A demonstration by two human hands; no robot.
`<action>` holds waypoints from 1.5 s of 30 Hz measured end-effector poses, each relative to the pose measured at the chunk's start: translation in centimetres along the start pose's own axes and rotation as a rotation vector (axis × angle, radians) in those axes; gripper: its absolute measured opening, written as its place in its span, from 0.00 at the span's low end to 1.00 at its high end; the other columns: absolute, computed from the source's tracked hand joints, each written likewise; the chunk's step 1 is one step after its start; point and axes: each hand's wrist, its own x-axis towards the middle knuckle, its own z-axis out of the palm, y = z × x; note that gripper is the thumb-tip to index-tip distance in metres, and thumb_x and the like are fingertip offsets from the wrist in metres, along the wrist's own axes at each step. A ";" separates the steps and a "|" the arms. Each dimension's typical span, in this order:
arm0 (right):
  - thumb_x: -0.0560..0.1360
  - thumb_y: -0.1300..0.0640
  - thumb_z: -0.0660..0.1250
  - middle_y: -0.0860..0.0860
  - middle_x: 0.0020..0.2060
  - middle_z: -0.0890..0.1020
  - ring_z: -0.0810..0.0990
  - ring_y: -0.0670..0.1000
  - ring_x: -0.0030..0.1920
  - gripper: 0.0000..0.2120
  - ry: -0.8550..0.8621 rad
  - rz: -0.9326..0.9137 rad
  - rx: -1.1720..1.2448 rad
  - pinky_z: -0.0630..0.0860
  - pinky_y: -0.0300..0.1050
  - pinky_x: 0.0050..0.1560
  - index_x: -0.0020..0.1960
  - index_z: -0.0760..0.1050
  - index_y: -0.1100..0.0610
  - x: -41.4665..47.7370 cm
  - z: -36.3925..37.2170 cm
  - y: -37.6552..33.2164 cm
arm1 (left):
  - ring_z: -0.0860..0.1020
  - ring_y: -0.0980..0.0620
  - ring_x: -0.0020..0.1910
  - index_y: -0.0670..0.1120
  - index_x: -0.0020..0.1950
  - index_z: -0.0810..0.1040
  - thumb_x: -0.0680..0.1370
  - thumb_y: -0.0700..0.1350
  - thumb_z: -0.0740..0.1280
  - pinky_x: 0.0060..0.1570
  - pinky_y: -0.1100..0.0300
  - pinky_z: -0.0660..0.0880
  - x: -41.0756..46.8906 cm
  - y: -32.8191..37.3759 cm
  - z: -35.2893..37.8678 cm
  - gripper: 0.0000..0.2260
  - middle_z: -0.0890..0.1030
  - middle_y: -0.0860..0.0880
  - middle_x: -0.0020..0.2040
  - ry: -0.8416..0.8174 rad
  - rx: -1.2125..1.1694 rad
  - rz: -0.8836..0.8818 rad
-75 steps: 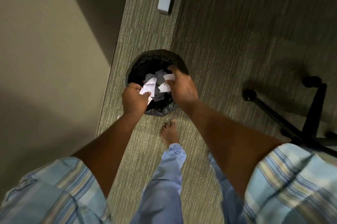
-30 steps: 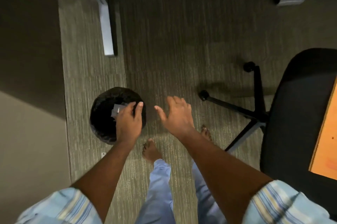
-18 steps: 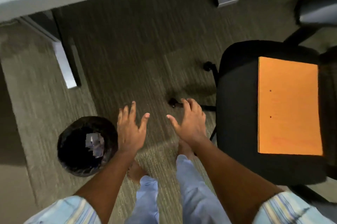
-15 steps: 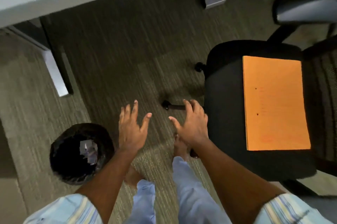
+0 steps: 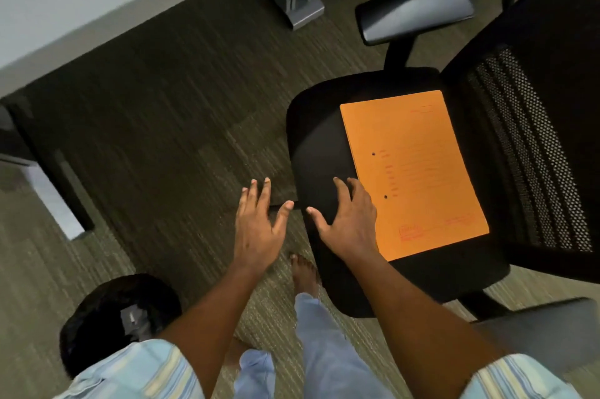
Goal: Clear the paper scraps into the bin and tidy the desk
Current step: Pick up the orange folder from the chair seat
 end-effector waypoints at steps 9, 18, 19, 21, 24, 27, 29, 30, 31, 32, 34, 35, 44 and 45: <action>0.72 0.32 0.59 0.58 0.71 0.61 0.61 0.59 0.69 0.36 0.080 0.212 0.004 0.65 0.60 0.65 0.73 0.56 0.50 3.0 -3.7 6.7 | 0.67 0.47 0.70 0.47 0.75 0.59 0.77 0.63 0.56 0.68 0.51 0.66 2.2 8.6 5.7 0.32 0.69 0.45 0.72 -0.198 -0.161 -0.086; 0.71 0.32 0.60 0.59 0.71 0.60 0.62 0.60 0.68 0.38 0.116 0.454 -0.038 0.64 0.63 0.64 0.73 0.55 0.51 5.3 -5.9 15.4 | 0.76 0.46 0.56 0.40 0.67 0.69 0.75 0.50 0.69 0.49 0.58 0.69 4.5 13.6 10.8 0.24 0.76 0.44 0.59 -0.205 -0.205 -0.375; 0.71 0.33 0.60 0.59 0.71 0.60 0.62 0.61 0.68 0.38 0.108 0.479 -0.050 0.64 0.63 0.65 0.73 0.55 0.51 5.5 -6.0 16.4 | 0.76 0.46 0.56 0.40 0.67 0.69 0.75 0.48 0.70 0.48 0.58 0.70 4.7 13.9 11.1 0.24 0.76 0.43 0.58 -0.210 -0.213 -0.392; 0.72 0.33 0.60 0.60 0.71 0.60 0.63 0.62 0.68 0.37 0.087 0.525 -0.086 0.64 0.64 0.65 0.73 0.54 0.52 6.0 -6.3 18.1 | 0.77 0.46 0.55 0.43 0.63 0.69 0.73 0.46 0.72 0.45 0.59 0.71 4.9 14.3 11.8 0.22 0.76 0.45 0.56 -0.225 -0.249 -0.424; 0.75 0.36 0.57 0.61 0.71 0.61 0.60 0.62 0.70 0.35 0.049 0.612 -0.077 0.60 0.66 0.68 0.74 0.53 0.53 6.7 -6.5 20.0 | 0.77 0.49 0.49 0.49 0.51 0.65 0.71 0.42 0.74 0.35 0.63 0.69 5.0 14.7 12.5 0.18 0.74 0.50 0.49 -0.210 -0.309 -0.460; 0.77 0.38 0.55 0.60 0.70 0.65 0.62 0.61 0.70 0.33 0.006 0.639 -0.019 0.58 0.67 0.69 0.75 0.53 0.55 7.2 -6.4 21.0 | 0.79 0.49 0.49 0.50 0.49 0.66 0.70 0.39 0.73 0.42 0.56 0.77 5.2 14.3 13.0 0.18 0.77 0.48 0.50 -0.237 -0.364 -0.493; 0.77 0.39 0.56 0.60 0.69 0.66 0.64 0.60 0.68 0.31 0.006 0.634 0.004 0.60 0.66 0.68 0.74 0.55 0.56 7.3 -6.1 21.1 | 0.80 0.49 0.49 0.50 0.47 0.70 0.71 0.37 0.72 0.48 0.53 0.78 5.3 13.9 13.2 0.14 0.80 0.47 0.48 -0.291 -0.388 -0.478; 0.77 0.40 0.56 0.59 0.68 0.66 0.65 0.60 0.68 0.31 0.011 0.635 0.009 0.61 0.66 0.67 0.73 0.57 0.56 7.3 -5.9 21.1 | 0.80 0.50 0.48 0.51 0.46 0.71 0.72 0.37 0.71 0.48 0.53 0.79 5.3 13.7 13.2 0.13 0.81 0.48 0.48 -0.307 -0.407 -0.468; 0.78 0.40 0.56 0.59 0.68 0.66 0.65 0.60 0.67 0.30 0.016 0.643 0.013 0.62 0.65 0.67 0.73 0.57 0.56 7.4 -5.8 21.0 | 0.80 0.51 0.48 0.52 0.45 0.71 0.72 0.36 0.70 0.47 0.53 0.79 5.3 13.6 13.1 0.13 0.81 0.49 0.47 -0.311 -0.436 -0.462; 0.78 0.40 0.56 0.60 0.68 0.66 0.65 0.60 0.67 0.30 0.018 0.656 0.018 0.62 0.65 0.67 0.73 0.57 0.56 7.4 -5.7 20.8 | 0.80 0.52 0.48 0.53 0.44 0.71 0.73 0.35 0.69 0.44 0.54 0.79 5.3 13.5 13.0 0.14 0.80 0.50 0.46 -0.315 -0.480 -0.462; 0.77 0.40 0.57 0.60 0.67 0.65 0.65 0.61 0.66 0.31 0.020 0.683 0.037 0.63 0.64 0.67 0.73 0.56 0.55 7.6 -5.6 20.4 | 0.80 0.53 0.48 0.55 0.45 0.71 0.74 0.33 0.67 0.43 0.56 0.79 5.1 13.5 12.5 0.16 0.81 0.51 0.47 -0.346 -0.605 -0.471; 0.77 0.39 0.57 0.61 0.66 0.65 0.65 0.62 0.66 0.31 0.021 0.696 0.047 0.63 0.64 0.67 0.73 0.56 0.55 7.6 -5.6 20.1 | 0.80 0.53 0.49 0.56 0.46 0.71 0.74 0.32 0.65 0.45 0.54 0.79 5.0 13.4 12.2 0.17 0.81 0.50 0.49 -0.370 -0.655 -0.476; 0.73 0.31 0.57 0.58 0.59 0.64 0.71 0.58 0.54 0.36 0.015 0.715 0.181 0.74 0.57 0.53 0.68 0.60 0.57 7.3 -7.0 17.2 | 0.81 0.51 0.53 0.53 0.54 0.74 0.77 0.33 0.62 0.52 0.48 0.80 5.2 12.9 6.7 0.15 0.82 0.48 0.53 -0.342 -0.765 -0.375; 0.72 0.31 0.57 0.57 0.58 0.65 0.71 0.57 0.52 0.36 0.016 0.715 0.207 0.74 0.54 0.49 0.67 0.61 0.57 7.2 -7.2 16.6 | 0.81 0.51 0.53 0.53 0.55 0.74 0.77 0.33 0.62 0.51 0.49 0.80 5.2 12.9 5.9 0.15 0.82 0.48 0.53 -0.333 -0.771 -0.356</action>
